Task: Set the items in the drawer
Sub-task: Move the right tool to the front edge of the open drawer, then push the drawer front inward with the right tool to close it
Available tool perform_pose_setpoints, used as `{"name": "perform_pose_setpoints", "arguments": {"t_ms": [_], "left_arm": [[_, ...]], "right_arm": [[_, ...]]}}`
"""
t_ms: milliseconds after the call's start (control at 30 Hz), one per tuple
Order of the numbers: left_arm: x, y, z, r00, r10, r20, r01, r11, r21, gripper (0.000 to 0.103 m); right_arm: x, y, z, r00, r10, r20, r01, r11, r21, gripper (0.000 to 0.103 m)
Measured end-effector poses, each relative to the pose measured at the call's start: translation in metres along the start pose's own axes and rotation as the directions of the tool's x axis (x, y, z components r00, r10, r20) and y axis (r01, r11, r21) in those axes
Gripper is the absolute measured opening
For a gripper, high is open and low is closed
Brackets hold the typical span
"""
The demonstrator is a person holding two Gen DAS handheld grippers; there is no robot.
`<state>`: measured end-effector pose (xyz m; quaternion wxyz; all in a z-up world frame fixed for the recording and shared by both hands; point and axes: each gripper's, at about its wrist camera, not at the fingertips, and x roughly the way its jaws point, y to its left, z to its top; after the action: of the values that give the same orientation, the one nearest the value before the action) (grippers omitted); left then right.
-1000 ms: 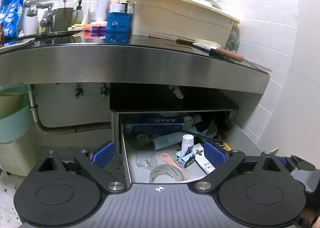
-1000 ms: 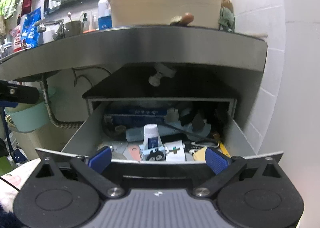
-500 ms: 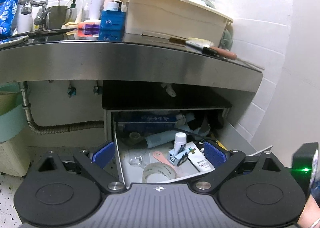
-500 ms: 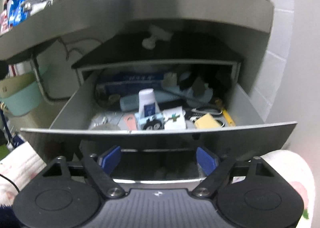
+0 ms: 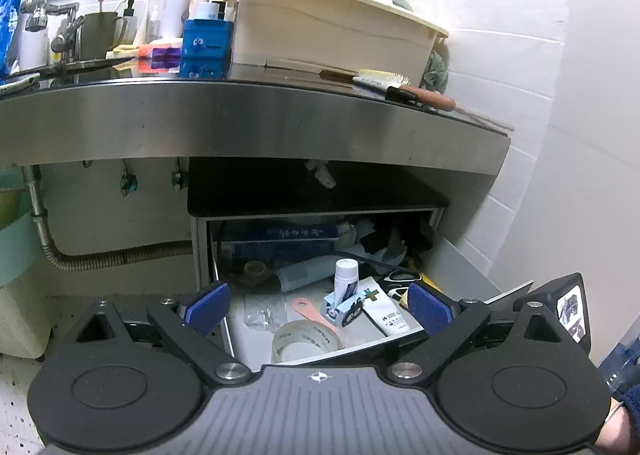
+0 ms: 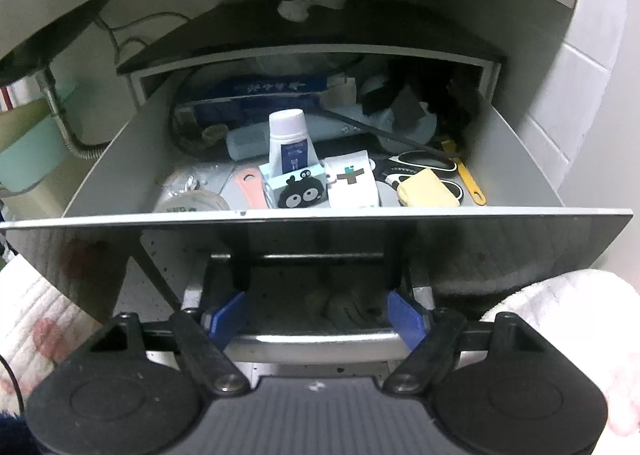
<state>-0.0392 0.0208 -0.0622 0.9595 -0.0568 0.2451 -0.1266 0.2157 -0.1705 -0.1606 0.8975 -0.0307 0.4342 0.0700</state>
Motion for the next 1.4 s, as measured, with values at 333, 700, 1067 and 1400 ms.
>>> {"name": "perform_pose_setpoints", "arguments": {"t_ms": [333,700,1067,1400], "left_arm": [[0.003,-0.003,-0.001,1.0,0.001,-0.015,-0.001,1.0,0.001,0.097],[0.004,-0.007,-0.001,1.0,-0.012,-0.024,0.013,1.0,0.023,0.097],[0.003,-0.007,-0.003,1.0,-0.011,-0.028,0.011,1.0,0.019,0.097],[0.004,-0.006,-0.003,0.999,-0.006,-0.033,0.006,1.0,0.013,0.097]], "right_arm": [[0.003,-0.002,0.004,1.0,-0.004,-0.024,0.004,1.0,-0.002,0.086],[0.001,-0.002,0.003,1.0,-0.004,-0.031,0.004,1.0,-0.011,0.086],[0.01,-0.002,0.01,1.0,-0.005,-0.007,0.005,1.0,-0.013,0.087],[0.015,-0.001,0.011,1.0,-0.005,0.016,0.006,1.0,-0.018,0.087]]}}
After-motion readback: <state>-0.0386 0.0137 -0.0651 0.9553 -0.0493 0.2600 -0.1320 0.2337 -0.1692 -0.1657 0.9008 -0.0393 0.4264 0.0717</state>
